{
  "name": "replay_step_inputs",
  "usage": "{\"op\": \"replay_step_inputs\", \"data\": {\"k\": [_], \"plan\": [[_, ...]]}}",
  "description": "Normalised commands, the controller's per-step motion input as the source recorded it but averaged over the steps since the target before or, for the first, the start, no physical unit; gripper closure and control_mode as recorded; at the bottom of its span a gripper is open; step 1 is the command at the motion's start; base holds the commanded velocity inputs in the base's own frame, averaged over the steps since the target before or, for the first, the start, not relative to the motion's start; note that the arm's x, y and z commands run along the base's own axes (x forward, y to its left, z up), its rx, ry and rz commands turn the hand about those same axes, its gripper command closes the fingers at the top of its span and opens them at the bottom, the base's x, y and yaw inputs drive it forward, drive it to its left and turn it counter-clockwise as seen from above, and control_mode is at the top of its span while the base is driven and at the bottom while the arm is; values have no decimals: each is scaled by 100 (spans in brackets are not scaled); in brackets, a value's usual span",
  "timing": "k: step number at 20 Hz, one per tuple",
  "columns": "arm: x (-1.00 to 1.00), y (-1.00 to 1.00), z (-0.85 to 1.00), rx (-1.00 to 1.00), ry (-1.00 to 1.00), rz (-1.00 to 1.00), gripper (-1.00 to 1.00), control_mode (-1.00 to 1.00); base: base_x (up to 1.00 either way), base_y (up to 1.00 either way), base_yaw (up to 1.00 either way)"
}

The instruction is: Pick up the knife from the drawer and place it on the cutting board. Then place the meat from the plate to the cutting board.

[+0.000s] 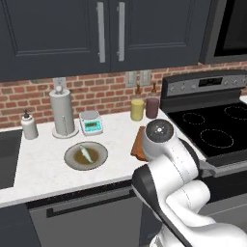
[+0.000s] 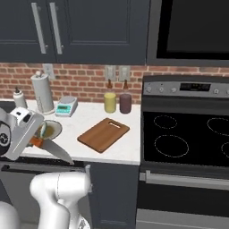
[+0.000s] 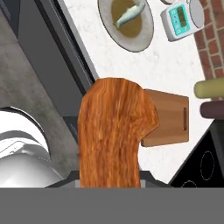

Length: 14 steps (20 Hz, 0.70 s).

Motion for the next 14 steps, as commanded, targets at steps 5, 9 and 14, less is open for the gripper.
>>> {"op": "replay_step_inputs", "data": {"k": [5, 9, 14], "plan": [[0, 0, 0, 0, 0, 0, 100, 100, 5, 18, 9], [0, 0, 0, 0, 0, 0, 100, 100, 1, 3, 11], [0, 0, 0, 0, 0, 0, 100, 100, 37, 0, 12]]}}
